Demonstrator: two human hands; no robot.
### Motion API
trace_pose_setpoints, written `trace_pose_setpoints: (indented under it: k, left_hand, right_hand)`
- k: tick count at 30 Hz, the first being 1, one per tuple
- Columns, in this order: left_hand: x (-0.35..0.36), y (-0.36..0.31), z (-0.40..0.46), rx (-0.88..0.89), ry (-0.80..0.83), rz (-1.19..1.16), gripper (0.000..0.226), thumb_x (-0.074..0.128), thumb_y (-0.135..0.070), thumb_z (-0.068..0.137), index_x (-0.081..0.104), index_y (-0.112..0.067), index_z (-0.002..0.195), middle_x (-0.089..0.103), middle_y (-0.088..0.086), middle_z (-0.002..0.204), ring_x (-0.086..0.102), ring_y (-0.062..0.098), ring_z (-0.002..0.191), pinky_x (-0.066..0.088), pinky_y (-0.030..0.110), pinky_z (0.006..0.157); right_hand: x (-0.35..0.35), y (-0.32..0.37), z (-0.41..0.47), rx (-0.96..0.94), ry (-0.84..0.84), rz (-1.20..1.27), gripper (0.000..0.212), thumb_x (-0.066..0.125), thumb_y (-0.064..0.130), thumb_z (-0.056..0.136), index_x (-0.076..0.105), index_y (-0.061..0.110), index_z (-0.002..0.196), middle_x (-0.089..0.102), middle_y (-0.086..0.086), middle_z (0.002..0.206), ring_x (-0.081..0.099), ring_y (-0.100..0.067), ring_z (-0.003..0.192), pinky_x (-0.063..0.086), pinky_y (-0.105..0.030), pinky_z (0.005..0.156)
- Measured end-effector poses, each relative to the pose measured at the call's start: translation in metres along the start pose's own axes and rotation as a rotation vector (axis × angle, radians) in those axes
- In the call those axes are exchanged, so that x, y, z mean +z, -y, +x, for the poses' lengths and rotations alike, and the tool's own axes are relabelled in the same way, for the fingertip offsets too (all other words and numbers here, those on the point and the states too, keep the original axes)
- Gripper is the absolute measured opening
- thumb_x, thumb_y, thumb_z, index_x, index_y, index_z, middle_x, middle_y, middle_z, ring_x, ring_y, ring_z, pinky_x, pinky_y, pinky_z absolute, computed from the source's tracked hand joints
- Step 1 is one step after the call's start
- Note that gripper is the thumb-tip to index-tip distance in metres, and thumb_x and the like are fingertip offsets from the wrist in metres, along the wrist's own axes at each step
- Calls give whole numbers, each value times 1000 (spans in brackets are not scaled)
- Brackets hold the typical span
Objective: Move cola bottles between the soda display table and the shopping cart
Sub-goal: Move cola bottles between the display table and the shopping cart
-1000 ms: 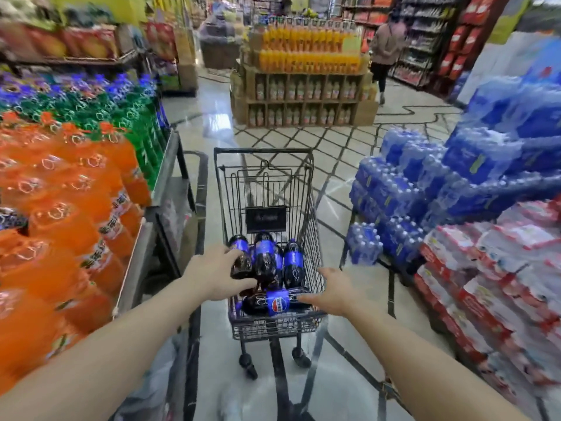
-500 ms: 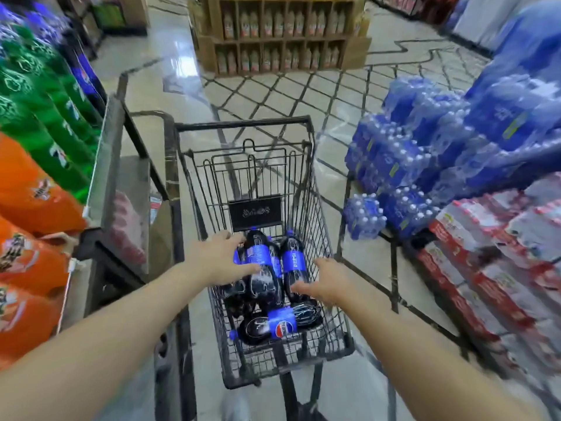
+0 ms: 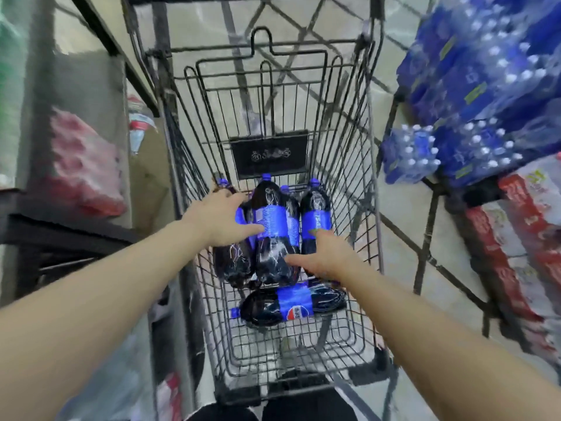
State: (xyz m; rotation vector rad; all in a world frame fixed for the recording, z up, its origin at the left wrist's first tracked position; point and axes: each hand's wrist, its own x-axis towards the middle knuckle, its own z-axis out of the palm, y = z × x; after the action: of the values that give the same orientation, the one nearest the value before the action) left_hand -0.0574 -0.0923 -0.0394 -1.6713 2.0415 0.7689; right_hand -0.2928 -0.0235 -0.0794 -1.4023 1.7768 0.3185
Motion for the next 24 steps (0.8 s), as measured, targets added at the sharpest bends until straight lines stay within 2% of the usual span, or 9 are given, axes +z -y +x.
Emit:
trace_pose_setpoints:
  k: [3,5,8,10,12,15,18,21,24]
  left_hand:
    - [22,3,40,-47,46,-57,93,55,-84,85,36,-31,159,38,10,161,42,34,147,41,48,116]
    - [39,5,67,-78,77,-123,91,59,-82,86,39,-30,157,41,11,159,43,34,145,41,46,116]
    - [65,7,106,-149,73,-334,76,70,-64,91,49,-17,147,50,13,146,51,33,133,43,35,103]
    - [82,3,130,-210,29,-480,75,76,-55,89,50,-11,143,53,13,144,54,32,129,43,34,100]
    - [95,-2,152,-262,3,-613,86,82,-59,82,47,-13,146,53,9,146,56,28,129,48,34,102]
    - [106,-7,184,-316,-26,-792,91,86,-51,80,40,-14,150,56,2,139,60,20,118,54,22,81]
    - [110,-7,212,-410,-53,-967,110,91,-58,71,33,-17,155,59,2,139,63,20,119,52,36,104]
    - [109,-18,230,-480,-43,-1079,129,92,-66,64,24,-12,161,61,3,140,67,18,111,54,35,97]
    - [113,-32,239,-549,-128,-1007,134,87,-77,61,27,-13,163,54,5,151,58,27,131,47,36,108]
  right_hand:
    - [18,3,37,9,60,95,112,70,77,77,30,13,159,40,-11,159,41,-30,144,41,-43,114]
    - [39,3,59,26,55,157,110,70,77,76,34,12,156,46,-11,154,46,-30,140,44,-41,109]
    - [74,7,83,93,10,286,113,70,83,69,38,11,149,52,-10,147,54,-31,131,48,-43,103]
    - [93,12,96,139,9,341,126,69,87,66,27,10,156,38,-13,159,47,-33,140,44,-48,110]
    - [106,17,109,179,-13,381,131,70,88,62,23,10,157,27,-12,165,40,-34,144,42,-51,112]
    - [116,21,122,222,-10,460,142,75,85,61,5,13,162,6,-10,171,22,-30,155,33,-50,119]
    - [121,20,130,233,22,516,149,77,82,61,-10,18,163,-9,-5,172,11,-25,158,29,-49,121]
    - [123,19,132,239,55,576,155,79,84,55,-17,24,161,-14,2,172,11,-23,158,28,-49,123]
    - [129,19,135,234,46,664,157,84,80,52,-15,27,162,-11,4,172,5,-21,159,24,-49,125]
